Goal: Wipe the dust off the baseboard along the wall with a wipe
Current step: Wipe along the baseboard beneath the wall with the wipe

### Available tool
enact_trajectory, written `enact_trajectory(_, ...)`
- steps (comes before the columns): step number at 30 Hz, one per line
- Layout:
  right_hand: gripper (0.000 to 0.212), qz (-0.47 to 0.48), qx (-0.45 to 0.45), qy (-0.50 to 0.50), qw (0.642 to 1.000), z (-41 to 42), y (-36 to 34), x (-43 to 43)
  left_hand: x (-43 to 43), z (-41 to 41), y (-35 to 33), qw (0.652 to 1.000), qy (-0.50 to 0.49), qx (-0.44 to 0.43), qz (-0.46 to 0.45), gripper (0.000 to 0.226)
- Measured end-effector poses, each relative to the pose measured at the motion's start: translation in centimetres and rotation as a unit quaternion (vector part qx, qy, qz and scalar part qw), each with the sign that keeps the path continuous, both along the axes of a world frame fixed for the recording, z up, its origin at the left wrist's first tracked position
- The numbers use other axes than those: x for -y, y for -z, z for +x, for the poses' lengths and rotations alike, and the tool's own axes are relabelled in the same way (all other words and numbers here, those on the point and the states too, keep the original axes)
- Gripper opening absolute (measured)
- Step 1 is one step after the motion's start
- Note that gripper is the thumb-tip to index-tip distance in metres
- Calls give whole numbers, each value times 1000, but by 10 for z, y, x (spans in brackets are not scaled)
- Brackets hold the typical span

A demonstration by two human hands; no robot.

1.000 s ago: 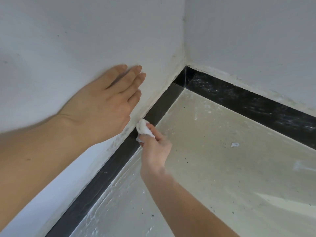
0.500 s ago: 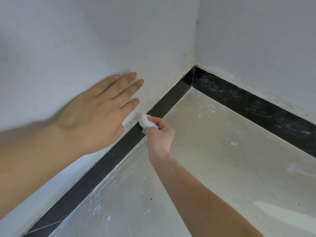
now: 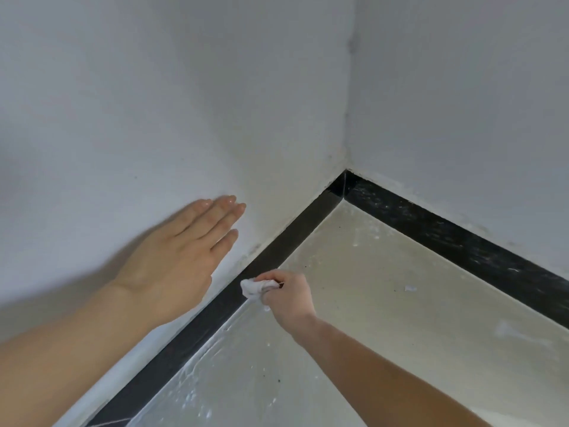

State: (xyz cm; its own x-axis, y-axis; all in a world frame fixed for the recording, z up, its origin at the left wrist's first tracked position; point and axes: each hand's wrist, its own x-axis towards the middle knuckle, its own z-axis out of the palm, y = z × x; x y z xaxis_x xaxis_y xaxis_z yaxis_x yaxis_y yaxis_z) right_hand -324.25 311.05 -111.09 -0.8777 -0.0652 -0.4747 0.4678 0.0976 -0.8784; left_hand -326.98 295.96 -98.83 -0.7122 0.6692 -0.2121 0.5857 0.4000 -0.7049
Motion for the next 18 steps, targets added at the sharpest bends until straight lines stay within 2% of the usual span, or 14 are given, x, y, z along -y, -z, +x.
enact_trajectory(4, 28, 110, -83, -31, 990, -19, -30, -70, -32, -23, 16, 995, -10, 4, 99, 70)
enact_trajectory(6, 28, 230, -124, -53, 964, -23, -39, -105, -56, -36, 22, 989, -10, 11, 145, 69)
enact_trajectory(7, 30, 309, -146, -70, 937, -24, -40, -121, -64, -40, 27, 990, -15, 0, 140, 68)
enact_trajectory(10, 36, 499, -157, -154, 838, -26, -44, -156, -90, -47, 45, 986, -21, -34, 162, 67)
enact_trajectory(12, 29, 592, -201, -229, 746, -38, -47, -163, -97, -56, 53, 985, -19, -47, 166, 68)
enact_trajectory(14, 17, 650, -270, -281, 653, -59, -47, -161, -95, -64, 55, 982, -26, -52, 180, 71)
enact_trajectory(18, 10, 724, -297, -393, 484, -101, -30, -147, -87, -77, 58, 992, -52, -46, 105, 68)
